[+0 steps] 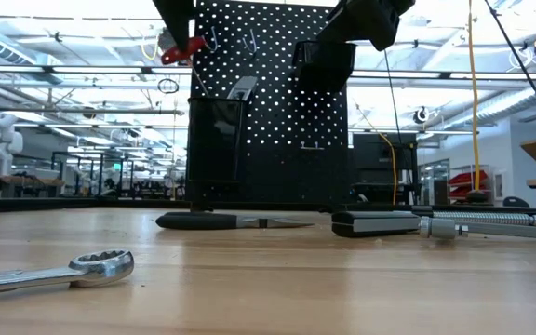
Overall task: Hang tools onto peg board
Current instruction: Put the allen wrench into the left black bin on the pegboard
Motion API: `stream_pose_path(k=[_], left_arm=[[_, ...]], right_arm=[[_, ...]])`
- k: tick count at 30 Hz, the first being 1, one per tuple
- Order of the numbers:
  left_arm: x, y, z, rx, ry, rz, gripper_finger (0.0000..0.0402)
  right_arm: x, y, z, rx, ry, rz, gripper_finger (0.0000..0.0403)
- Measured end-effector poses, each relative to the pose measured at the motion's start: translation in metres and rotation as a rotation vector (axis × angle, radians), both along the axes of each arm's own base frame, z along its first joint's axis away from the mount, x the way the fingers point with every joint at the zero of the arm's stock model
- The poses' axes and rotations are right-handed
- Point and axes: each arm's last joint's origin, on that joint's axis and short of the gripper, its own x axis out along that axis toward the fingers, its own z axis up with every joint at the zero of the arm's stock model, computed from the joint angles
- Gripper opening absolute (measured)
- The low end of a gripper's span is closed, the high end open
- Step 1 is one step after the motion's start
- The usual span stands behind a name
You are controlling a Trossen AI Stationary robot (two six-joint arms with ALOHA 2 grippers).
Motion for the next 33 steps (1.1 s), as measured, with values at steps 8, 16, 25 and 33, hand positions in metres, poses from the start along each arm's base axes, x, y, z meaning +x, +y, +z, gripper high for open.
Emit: stream_pose_path(k=[8,16,25,33], left_arm=[[0.0106,0.0034,-0.0081,0.021,0.047,-0.039,0.0039],[0.0109,0.0033,-0.0084,0.039,0.069,-0.12,0.0039],[0.0117,0.0003,-0.0088,-0.034,0.06,-0.246,0.0039],[0.0117,0.0003,-0.0088,-0.032,0.064,-0.274,0.0039]], right_arm=[[0.0,-0.0002,0.0,-0.001,0.001,-0.001,0.0231],[0.0,-0.0002,-0.0001,-0.001,0.001,-0.001,0.0231],[-0.0001,-0.0001,-0.0001,-0.001,0.002,0.0,0.0231],[0.0001,-0.0006,-0.0001,-0.001,0.002,-0.002,0.0231]])
